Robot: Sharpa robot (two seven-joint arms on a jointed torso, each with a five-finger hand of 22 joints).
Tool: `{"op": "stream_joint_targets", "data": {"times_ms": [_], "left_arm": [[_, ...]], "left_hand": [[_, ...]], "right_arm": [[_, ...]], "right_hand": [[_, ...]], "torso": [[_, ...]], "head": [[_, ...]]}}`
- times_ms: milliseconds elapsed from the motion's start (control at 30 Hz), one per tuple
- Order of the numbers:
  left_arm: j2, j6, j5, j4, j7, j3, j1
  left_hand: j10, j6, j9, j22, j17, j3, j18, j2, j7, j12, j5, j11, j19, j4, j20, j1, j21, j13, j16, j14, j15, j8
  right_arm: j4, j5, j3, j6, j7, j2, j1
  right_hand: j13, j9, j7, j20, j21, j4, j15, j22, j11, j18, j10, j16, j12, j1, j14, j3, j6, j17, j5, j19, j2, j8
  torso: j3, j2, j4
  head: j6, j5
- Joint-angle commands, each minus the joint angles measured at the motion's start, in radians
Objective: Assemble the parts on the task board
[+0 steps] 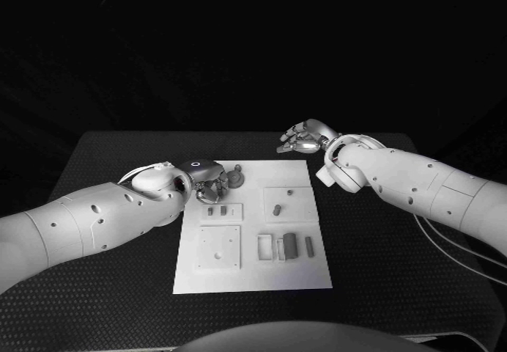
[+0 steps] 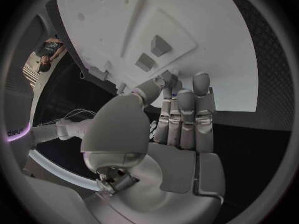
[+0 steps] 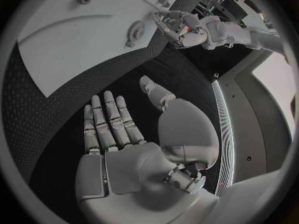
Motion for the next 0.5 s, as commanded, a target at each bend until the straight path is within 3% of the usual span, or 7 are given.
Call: {"op": "stream_joint_targets", "data": {"times_ms": [33,200,300,500], "left_arm": [[0.006,0.072,-0.006,0.001,-0.011,-0.006,-0.009],[0.005,0.076,-0.006,-0.002,-0.014,-0.006,-0.009],[0.005,0.067,0.003,-0.002,-0.008,-0.006,-0.009],[0.003,0.037,0.015,-0.003,0.000,-0.006,-0.009]], "left_hand": [[0.020,-0.012,-0.002,0.022,-0.002,-0.003,0.057,0.008,0.006,-0.008,0.007,0.022,-0.017,0.000,0.000,-0.012,-0.005,0.028,-0.005,0.003,-0.004,-0.007],[0.012,-0.020,-0.004,0.023,-0.002,-0.012,0.056,0.002,0.009,-0.015,0.006,0.026,-0.027,0.000,0.003,-0.016,-0.008,0.027,-0.007,-0.008,-0.001,-0.011],[-0.004,-0.037,-0.007,0.023,-0.002,-0.042,0.054,-0.015,0.017,-0.026,0.007,0.034,-0.036,0.004,0.009,-0.051,-0.010,0.025,-0.008,-0.019,0.007,-0.020],[-0.039,-0.079,-0.017,0.023,0.002,-0.083,0.064,-0.032,0.033,-0.032,0.007,0.044,-0.043,0.001,0.017,-0.064,-0.010,0.019,-0.001,-0.030,0.016,-0.040]], "right_arm": [[0.001,-0.002,0.000,0.008,0.009,-0.001,0.000],[0.001,-0.002,0.000,0.008,0.009,-0.001,0.000],[0.002,-0.002,0.000,0.010,0.008,-0.002,0.000],[0.002,-0.002,0.000,0.010,0.008,-0.003,0.000]], "right_hand": [[0.000,-0.002,0.049,-0.002,-0.004,0.005,0.001,0.015,0.001,-0.008,0.009,0.000,-0.006,-0.007,0.003,0.002,-0.004,-0.002,-0.001,0.009,0.000,0.001],[0.000,-0.002,0.049,-0.002,-0.004,0.005,0.001,0.015,0.001,-0.008,0.009,0.000,-0.006,-0.007,0.003,0.002,-0.004,-0.002,-0.001,0.009,0.000,0.001],[0.000,-0.002,0.049,-0.002,-0.004,0.005,0.001,0.015,0.001,-0.008,0.009,0.000,-0.006,-0.007,0.003,0.002,-0.004,-0.002,-0.001,0.009,0.000,0.001],[0.000,-0.002,0.049,-0.002,-0.005,0.005,0.001,0.016,0.001,-0.008,0.009,0.000,-0.007,-0.007,0.003,0.002,-0.004,-0.002,-0.001,0.009,0.000,0.001]], "torso": [[0.0003,0.000,0.0003],[-0.0001,0.000,0.0008],[-0.0001,0.000,0.0011],[-0.0003,0.000,0.0007]], "head": [[0.000,0.000],[0.000,0.001],[0.000,0.000],[-0.001,0.001]]}}
